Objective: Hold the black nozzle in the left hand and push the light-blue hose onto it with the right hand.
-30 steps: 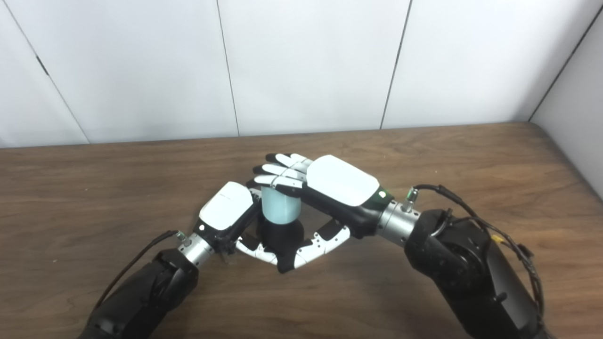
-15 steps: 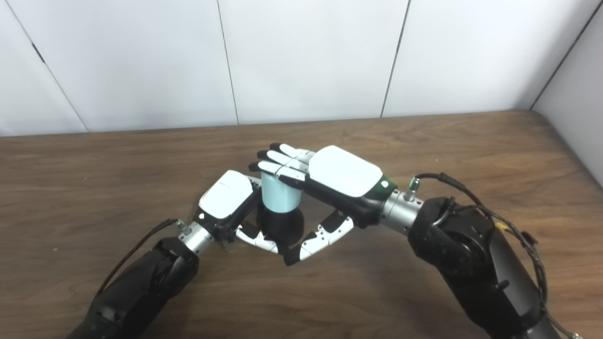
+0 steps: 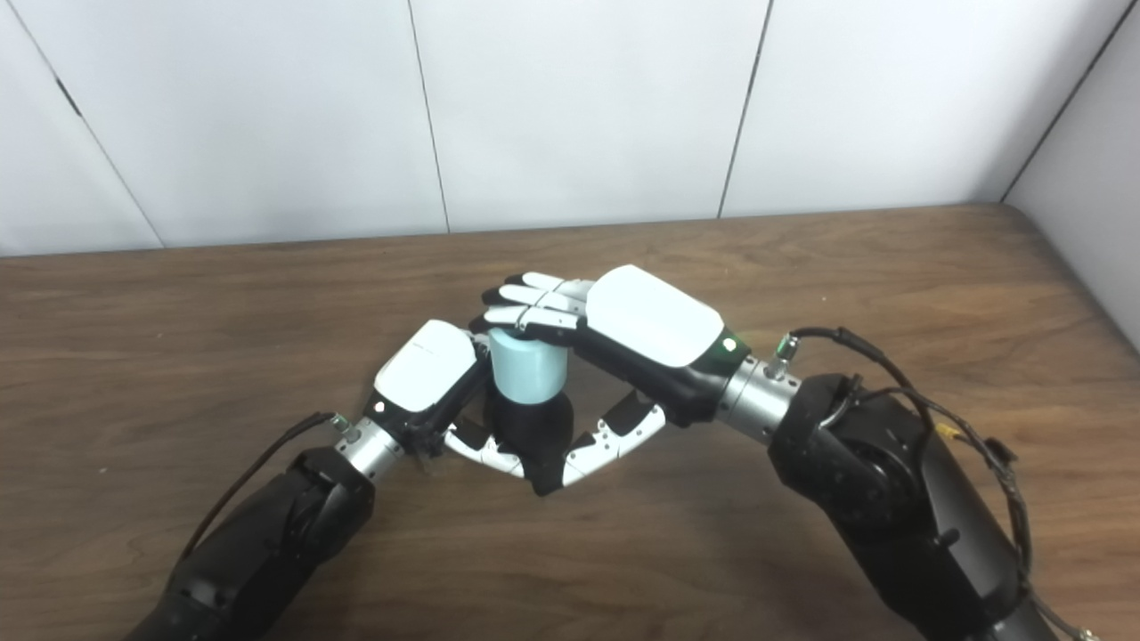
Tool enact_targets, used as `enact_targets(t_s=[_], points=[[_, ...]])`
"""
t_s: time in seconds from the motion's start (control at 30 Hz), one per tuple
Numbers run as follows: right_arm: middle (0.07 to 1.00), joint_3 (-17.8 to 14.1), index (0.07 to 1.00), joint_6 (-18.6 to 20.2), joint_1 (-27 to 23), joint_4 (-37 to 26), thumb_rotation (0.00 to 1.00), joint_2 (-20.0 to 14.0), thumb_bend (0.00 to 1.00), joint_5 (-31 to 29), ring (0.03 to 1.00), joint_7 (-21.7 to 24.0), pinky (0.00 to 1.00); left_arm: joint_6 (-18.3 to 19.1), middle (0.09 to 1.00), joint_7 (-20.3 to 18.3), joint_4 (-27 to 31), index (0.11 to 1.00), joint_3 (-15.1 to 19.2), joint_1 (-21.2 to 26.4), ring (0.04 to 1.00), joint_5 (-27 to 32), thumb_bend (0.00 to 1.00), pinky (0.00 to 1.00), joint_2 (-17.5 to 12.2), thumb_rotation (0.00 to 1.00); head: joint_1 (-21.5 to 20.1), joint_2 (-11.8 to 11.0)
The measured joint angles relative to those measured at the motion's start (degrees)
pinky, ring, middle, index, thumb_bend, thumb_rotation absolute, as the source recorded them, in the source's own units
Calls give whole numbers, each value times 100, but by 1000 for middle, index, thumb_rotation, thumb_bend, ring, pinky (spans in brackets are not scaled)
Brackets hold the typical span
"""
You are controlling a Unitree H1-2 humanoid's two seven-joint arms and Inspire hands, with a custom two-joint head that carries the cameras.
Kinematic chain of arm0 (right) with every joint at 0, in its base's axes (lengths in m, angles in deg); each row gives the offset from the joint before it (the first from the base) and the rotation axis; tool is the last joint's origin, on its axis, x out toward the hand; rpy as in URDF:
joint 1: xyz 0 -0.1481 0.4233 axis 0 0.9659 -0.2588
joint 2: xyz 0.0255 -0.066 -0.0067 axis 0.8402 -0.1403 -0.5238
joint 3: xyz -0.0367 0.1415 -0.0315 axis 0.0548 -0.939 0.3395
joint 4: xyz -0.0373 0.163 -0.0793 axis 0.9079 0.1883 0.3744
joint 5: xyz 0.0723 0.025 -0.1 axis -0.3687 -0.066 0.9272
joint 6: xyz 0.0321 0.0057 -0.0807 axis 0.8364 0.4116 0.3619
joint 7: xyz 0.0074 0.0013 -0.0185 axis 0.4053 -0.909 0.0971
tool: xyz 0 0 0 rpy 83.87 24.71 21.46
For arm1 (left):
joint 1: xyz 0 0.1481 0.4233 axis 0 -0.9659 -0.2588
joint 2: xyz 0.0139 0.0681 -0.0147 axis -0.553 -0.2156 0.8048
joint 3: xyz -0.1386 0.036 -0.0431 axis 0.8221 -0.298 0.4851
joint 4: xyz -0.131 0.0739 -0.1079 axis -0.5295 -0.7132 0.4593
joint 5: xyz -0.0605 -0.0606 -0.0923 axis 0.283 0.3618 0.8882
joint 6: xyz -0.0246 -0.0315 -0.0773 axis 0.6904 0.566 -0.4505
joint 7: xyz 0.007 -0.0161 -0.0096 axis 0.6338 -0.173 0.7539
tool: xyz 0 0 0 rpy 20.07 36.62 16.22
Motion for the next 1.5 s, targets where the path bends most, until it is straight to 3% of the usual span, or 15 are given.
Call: enact_targets(t_s=[0.27, 0.63, 1.0, 1.5], points=[[905, 185, 834, -128, -67, 151, 690, -55, 781, 145, 897, -234, 822, 4, 452, -4, 8, 526, 5, -8, 402, 0, 502, 317, -1, 0, -18, -9], [929, 344, 873, -102, -175, 252, 715, -90, 757, 332, 925, -252, 848, 19, 459, -12, 8, 525, 6, -9, 404, 15, 502, 321, 0, 0, 0, -9], [914, 393, 851, -10, -242, 312, 700, -119, 758, 357, 914, -264, 835, 52, 462, -57, 48, 513, 26, -35, 407, 81, 504, 329, -1, 0, 17, 17], [932, 390, 865, -353, 193, 328, 697, -140, 729, 464, 935, -802, 842, 51, 457, -71, 106, 530, 29, -58, 398, 84, 501, 314, 1, 0, 9, 44]])
